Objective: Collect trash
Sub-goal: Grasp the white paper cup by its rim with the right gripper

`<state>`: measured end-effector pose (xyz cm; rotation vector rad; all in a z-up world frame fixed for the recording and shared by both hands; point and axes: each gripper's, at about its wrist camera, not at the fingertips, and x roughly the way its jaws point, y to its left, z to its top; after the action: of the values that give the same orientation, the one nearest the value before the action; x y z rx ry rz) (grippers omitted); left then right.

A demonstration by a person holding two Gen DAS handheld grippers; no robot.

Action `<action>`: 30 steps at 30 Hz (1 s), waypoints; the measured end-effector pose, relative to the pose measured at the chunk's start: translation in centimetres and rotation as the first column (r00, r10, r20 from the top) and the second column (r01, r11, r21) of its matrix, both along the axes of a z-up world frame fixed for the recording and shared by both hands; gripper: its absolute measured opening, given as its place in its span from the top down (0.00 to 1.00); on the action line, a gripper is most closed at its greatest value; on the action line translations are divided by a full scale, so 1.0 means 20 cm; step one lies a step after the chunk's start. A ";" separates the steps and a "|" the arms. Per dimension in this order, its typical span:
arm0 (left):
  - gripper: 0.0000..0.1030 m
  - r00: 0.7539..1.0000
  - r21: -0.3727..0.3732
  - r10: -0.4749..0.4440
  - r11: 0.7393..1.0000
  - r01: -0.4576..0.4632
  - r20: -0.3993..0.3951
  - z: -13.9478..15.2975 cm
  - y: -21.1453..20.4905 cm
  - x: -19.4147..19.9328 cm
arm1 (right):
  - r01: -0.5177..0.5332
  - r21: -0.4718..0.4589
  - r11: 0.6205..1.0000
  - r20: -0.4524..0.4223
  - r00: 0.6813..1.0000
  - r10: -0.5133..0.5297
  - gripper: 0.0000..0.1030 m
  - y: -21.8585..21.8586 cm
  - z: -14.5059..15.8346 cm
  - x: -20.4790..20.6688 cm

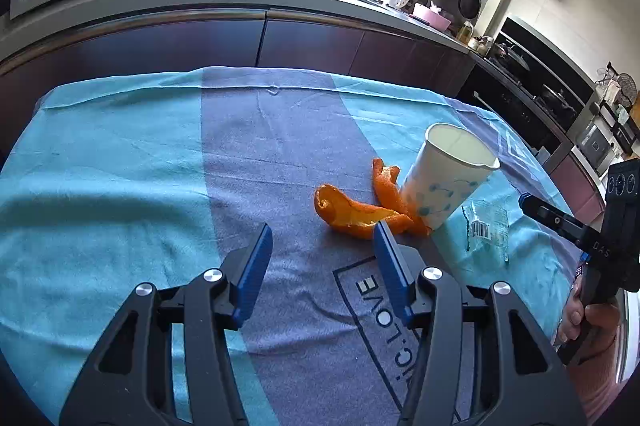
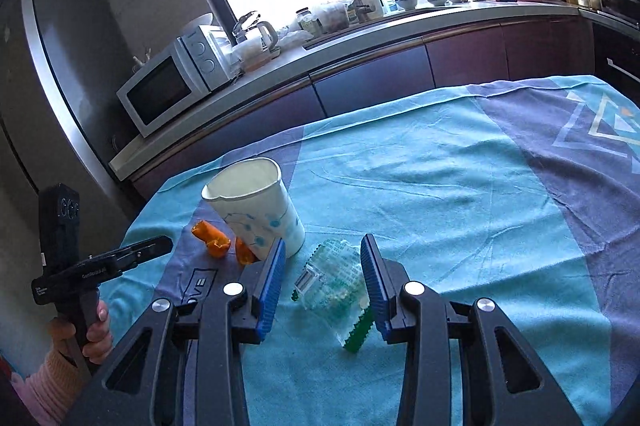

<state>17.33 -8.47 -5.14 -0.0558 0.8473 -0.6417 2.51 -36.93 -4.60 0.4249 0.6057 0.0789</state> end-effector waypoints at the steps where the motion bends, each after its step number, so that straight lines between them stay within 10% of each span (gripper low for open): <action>1: 0.50 1.000 0.001 -0.002 1.000 0.002 -0.005 0.00 -0.01 0.01 | -0.011 0.002 1.000 0.009 1.000 0.011 0.64 0.01 0.02 0.02; 11: 0.50 0.999 0.029 -0.025 0.999 0.026 -0.037 -0.04 -0.10 0.07 | -0.131 0.025 0.991 0.011 0.991 0.131 0.70 0.06 0.09 0.28; 15: 0.50 0.998 0.023 -0.025 0.999 0.026 -0.056 -0.05 -0.09 0.08 | -0.171 -0.028 0.985 0.007 0.985 0.172 0.89 0.10 0.07 0.23; 30: 0.55 0.996 0.017 -0.049 0.999 0.051 -0.071 -0.07 -0.15 0.10 | -0.155 -0.022 0.988 0.004 0.988 0.155 0.94 0.05 0.00 0.13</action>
<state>19.40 -11.40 -6.51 -0.0409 0.9251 -0.6820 5.17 -35.96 -4.64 0.3557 0.6332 0.2212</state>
